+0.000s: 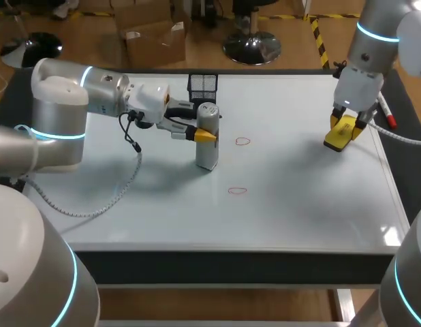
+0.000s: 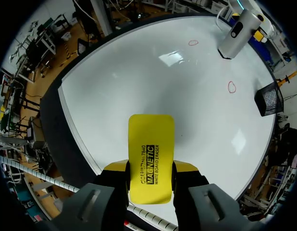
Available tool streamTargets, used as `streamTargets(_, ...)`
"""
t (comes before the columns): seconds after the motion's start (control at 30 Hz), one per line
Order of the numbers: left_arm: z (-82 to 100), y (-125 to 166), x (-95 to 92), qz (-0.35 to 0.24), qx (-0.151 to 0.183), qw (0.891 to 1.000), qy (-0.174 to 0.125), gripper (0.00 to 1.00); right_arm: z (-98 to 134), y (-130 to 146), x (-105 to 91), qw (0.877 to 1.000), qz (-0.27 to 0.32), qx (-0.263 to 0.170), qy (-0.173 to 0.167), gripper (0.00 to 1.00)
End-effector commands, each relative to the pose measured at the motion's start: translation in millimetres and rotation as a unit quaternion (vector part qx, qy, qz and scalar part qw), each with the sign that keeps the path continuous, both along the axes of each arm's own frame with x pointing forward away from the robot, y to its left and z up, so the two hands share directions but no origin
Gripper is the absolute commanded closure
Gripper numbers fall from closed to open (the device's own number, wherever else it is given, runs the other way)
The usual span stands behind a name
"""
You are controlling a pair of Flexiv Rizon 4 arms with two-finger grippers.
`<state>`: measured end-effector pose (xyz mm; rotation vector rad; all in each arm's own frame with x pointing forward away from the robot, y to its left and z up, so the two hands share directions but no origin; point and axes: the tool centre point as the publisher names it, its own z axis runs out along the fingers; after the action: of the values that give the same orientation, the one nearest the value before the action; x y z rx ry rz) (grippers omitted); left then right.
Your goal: Pick up the inspection probe, press it on each red-marked spot on the whiteboard one by one, put down the probe, pick up the eraser, and wipe off all the red marks.
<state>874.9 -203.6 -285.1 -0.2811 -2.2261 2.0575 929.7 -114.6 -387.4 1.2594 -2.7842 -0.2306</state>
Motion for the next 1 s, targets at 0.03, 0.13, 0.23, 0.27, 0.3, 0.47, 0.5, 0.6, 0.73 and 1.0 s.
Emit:
streamTargets(0.03, 10.5, 4.1, -1.0, 0.004, -0.003, 1.0, 0.003, 1.0, 0.6, -0.4, 0.3, 1.0, 0.001, -0.002, 0.0, 1.0)
streamTargets(0.13, 18.5, 9.2, -0.9, 0.003, -0.007, 1.0, 0.005, 1.0, 0.6, -0.4, 0.3, 1.0, 0.001, -0.002, 0.0, 1.0)
streamTargets(0.23, 25.3, 19.1, 2.0, 0.006, -0.014, 1.0, 0.01, 1.0, 0.6, -0.4, 0.3, 1.0, 0.001, -0.002, 0.0, 1.0)
streamTargets(0.27, 27.5, 23.4, 3.8, 0.008, -0.016, 1.0, 0.013, 1.0, 0.6, -0.4, 0.3, 1.0, 0.001, -0.002, 0.0, 1.0)
streamTargets(0.3, 29.6, 27.6, 5.3, 0.009, -0.016, 1.0, 0.012, 1.0, 0.6, -0.4, 0.3, 1.0, 0.001, -0.002, 0.0, 1.0)
streamTargets(0.47, 40.1, 53.3, 17.0, 0.021, -0.016, 1.0, 0.01, 1.0, 0.6, -0.4, 0.3, 1.0, 0.001, -0.002, 0.0, 1.0)
streamTargets(0.5, 42.4, 59.4, 20.1, 0.026, -0.018, 0.999, 0.013, 1.0, 0.6, -0.4, 0.3, 1.0, 0.001, -0.002, 0.0, 1.0)
streamTargets(0.6, 48.1, 77.0, 30.9, 0.034, -0.016, 0.999, 0.012, 1.0, 0.6, -0.4, 0.3, 1.0, 0.001, -0.002, 0.0, 1.0)
streamTargets(0.73, 54.6, 99.2, 44.5, 0.042, -0.014, 0.999, 0.01, 1.0, 0.6, -0.4, 0.3, 1.0, 0.001, -0.002, 0.0, 1.0)
streamTargets(1.0, 60.3, 140.2, 70.7, 0.039, -0.01, 0.999, 0.006, 1.0, 0.6, -0.4, 0.3, 1.0, 0.001, -0.002, 0.0, 1.0)
